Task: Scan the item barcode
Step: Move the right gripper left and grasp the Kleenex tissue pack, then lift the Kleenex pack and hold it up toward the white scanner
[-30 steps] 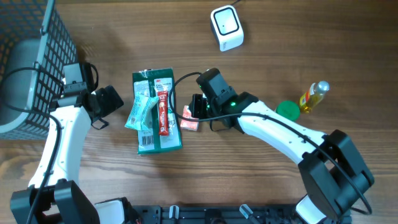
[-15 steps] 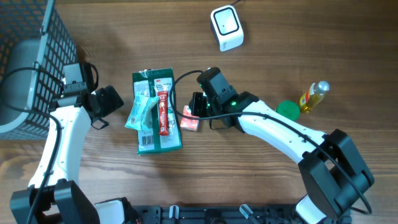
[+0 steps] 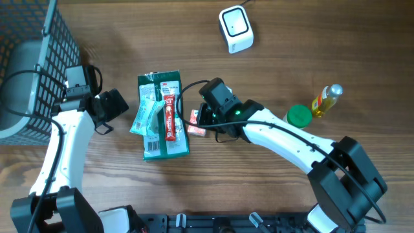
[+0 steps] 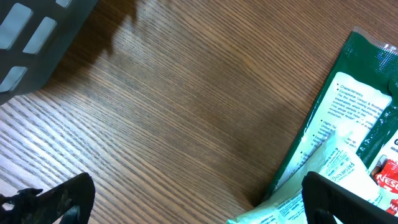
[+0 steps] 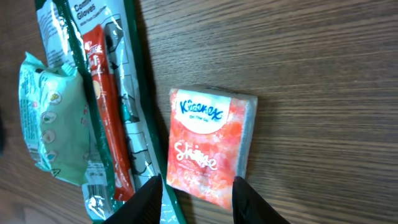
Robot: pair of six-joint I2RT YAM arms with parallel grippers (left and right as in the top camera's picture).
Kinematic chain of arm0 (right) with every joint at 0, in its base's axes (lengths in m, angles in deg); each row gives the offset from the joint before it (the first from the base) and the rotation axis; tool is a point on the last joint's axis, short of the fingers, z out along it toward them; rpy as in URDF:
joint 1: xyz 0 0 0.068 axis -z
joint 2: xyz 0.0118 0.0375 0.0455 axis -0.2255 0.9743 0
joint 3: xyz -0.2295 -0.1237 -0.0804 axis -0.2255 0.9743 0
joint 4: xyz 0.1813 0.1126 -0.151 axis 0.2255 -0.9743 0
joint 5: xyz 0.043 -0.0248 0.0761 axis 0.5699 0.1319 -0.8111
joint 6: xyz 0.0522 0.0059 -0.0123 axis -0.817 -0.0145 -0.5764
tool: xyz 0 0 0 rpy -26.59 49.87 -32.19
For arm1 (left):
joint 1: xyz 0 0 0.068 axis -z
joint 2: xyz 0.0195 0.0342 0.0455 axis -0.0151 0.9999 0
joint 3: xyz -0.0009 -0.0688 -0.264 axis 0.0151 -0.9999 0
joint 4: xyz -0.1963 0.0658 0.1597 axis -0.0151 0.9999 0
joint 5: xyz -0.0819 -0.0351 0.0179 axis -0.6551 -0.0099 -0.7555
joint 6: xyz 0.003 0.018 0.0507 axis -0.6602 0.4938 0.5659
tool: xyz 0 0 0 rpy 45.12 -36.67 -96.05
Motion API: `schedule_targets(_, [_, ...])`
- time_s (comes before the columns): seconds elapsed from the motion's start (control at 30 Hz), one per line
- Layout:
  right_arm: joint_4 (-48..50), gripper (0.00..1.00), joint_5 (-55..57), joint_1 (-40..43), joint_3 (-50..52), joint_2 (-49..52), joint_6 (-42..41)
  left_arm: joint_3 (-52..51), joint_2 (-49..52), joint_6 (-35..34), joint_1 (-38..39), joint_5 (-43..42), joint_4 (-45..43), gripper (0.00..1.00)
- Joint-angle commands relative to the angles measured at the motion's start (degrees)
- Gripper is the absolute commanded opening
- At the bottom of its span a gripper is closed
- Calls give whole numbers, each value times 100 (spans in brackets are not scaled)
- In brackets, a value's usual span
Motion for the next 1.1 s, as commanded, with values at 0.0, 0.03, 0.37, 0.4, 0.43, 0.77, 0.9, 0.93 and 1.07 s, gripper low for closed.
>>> schedule_targets(0.0, [334, 37, 221, -17, 356, 87, -120, 79, -72, 7, -26, -28, -13, 100])
schedule_targets(0.03, [442, 38, 269, -17, 463, 87, -127, 79, -72, 7, -26, -28, -13, 100])
schedule_targets(0.37, [2114, 37, 205, -20, 1445, 92, -125, 79, -72, 7, -26, -28, -13, 100])
schedule_targets(0.4, [2170, 37, 190, -20, 1475, 92, -127, 79, -72, 7, -26, -28, -13, 100])
schedule_targets(0.43, [2216, 37, 197, -20, 1508, 98, -125, 79, -72, 7, -26, -28, -13, 100])
schedule_targets(0.77, [2686, 4, -35, 15, 1633, 498, -105, 79, -72, 7, -26, -28, -13, 100])
schedule_targets(0.9, [1998, 4, -776, 562, 1631, -267, 160, 79, -72, 7, -26, -28, -13, 100])
schedule_targets(0.93, [1849, 4, -1510, 951, 1631, -767, 964, 79, -72, 7, -26, -28, -13, 100])
schedule_targets(1.07, [1700, 4, -4413, 2225, 1631, -2004, 2446, 79, -72, 7, -26, -28, -13, 100])
